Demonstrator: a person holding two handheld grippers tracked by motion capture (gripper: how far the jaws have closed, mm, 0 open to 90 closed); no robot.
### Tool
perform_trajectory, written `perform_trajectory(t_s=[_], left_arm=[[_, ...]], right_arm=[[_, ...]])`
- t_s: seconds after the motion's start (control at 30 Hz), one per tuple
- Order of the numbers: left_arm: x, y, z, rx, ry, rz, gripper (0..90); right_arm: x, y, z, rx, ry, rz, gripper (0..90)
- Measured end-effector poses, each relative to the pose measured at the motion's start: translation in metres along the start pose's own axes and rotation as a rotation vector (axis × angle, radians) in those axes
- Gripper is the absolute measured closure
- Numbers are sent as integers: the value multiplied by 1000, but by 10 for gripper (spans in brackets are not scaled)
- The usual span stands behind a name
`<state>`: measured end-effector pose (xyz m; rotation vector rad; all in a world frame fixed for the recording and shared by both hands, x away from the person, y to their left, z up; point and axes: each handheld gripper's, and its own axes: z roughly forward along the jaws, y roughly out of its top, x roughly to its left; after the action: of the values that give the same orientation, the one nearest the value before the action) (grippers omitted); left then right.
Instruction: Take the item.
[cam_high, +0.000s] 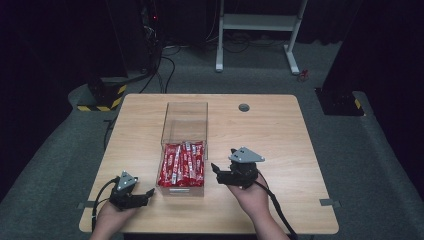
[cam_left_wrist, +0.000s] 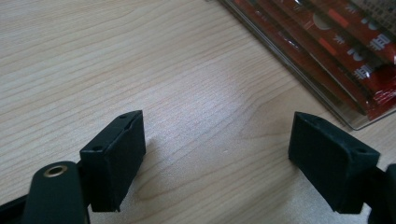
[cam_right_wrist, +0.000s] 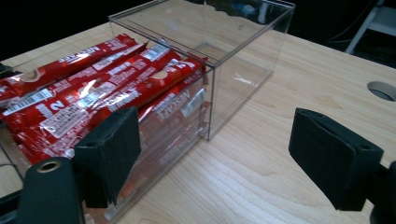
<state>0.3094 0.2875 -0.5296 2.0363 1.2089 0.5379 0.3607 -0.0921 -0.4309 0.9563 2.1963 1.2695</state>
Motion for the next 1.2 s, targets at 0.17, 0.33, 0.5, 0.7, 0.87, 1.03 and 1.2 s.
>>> perform_trajectory(t_s=[0.17,0.33,0.5,0.7,0.87,1.03,1.2], left_arm=[[0,0,0,0,0,0,192],[0,0,0,0,0,0,192],[0,0,0,0,-1,2,192],[-1,-1,-1,-2,-1,-2,192],[-1,-1,-1,-2,0,-1,192],[-1,-1,-1,-1,-1,1,192],[-1,-1,-1,-2,-2,1,192]], right_arm=[[6,2,2,-2,19,-5,172],[10,2,5,-4,35,-12,173],[17,3,6,-8,65,-16,179],[24,3,9,-10,91,-23,186],[31,3,13,-16,117,-27,195],[38,4,18,-27,150,-37,210],[42,3,20,-37,173,-35,239]])
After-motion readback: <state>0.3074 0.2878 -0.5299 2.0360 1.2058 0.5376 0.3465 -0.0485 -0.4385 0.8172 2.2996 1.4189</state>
